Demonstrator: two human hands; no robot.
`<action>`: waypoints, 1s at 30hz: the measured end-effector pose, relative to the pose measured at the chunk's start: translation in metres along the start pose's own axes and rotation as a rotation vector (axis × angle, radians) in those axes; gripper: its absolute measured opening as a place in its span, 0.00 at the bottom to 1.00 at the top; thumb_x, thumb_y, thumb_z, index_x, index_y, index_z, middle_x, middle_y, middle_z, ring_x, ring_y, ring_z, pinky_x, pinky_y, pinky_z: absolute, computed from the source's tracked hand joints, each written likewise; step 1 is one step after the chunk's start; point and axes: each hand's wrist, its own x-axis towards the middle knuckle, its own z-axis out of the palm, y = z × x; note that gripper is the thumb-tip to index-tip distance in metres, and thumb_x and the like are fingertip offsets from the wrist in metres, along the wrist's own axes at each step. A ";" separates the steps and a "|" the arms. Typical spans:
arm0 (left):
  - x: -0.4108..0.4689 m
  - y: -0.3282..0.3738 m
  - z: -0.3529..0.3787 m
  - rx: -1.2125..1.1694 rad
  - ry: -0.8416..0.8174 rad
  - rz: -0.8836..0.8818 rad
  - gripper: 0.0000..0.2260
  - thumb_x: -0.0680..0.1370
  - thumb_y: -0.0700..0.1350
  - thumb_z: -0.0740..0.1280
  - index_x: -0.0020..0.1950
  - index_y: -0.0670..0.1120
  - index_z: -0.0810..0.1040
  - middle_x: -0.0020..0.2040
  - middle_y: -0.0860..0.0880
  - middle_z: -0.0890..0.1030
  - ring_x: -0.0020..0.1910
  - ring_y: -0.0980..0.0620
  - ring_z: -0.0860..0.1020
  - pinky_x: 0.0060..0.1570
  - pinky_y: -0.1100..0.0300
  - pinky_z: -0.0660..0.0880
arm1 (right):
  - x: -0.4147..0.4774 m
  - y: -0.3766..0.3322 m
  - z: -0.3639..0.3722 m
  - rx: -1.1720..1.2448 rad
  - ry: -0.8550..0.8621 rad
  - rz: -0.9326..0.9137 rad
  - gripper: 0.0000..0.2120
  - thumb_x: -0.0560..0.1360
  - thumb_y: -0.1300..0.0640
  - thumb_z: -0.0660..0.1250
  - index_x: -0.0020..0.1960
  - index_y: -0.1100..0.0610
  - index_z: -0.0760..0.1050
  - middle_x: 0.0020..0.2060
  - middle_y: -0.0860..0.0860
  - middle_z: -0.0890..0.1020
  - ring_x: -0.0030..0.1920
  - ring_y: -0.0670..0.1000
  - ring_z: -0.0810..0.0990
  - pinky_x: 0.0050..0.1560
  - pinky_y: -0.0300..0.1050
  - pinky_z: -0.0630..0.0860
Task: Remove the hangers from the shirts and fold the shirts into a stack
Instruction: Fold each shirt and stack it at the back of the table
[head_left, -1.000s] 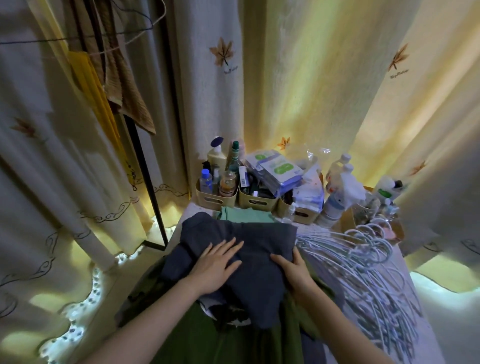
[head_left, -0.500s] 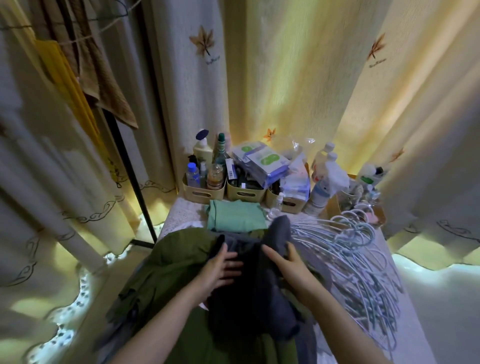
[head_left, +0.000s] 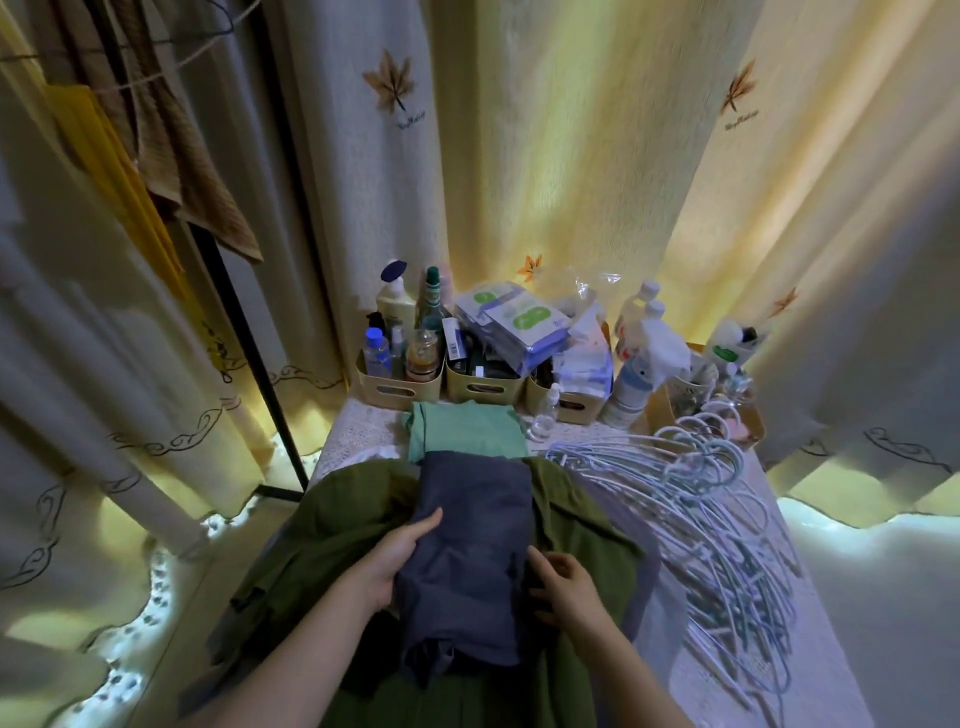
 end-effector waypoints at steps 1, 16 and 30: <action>-0.001 -0.002 0.002 -0.017 -0.014 -0.015 0.19 0.75 0.51 0.67 0.61 0.40 0.79 0.58 0.39 0.81 0.52 0.41 0.82 0.51 0.51 0.79 | -0.002 0.000 -0.002 0.001 -0.059 0.038 0.15 0.76 0.51 0.67 0.54 0.61 0.72 0.38 0.54 0.76 0.36 0.51 0.74 0.32 0.42 0.69; 0.030 -0.040 0.073 0.071 -0.046 0.010 0.19 0.81 0.50 0.59 0.66 0.40 0.73 0.58 0.40 0.81 0.55 0.43 0.80 0.56 0.51 0.76 | 0.012 0.024 -0.020 0.344 -0.152 0.063 0.29 0.73 0.40 0.63 0.67 0.58 0.70 0.60 0.53 0.80 0.58 0.50 0.80 0.64 0.47 0.74; 0.034 -0.003 0.007 1.005 0.486 0.623 0.24 0.76 0.32 0.63 0.70 0.39 0.61 0.66 0.39 0.71 0.64 0.41 0.71 0.63 0.53 0.67 | 0.001 0.022 0.021 -0.110 -0.135 0.025 0.34 0.64 0.56 0.80 0.62 0.62 0.65 0.56 0.52 0.75 0.54 0.48 0.75 0.53 0.38 0.74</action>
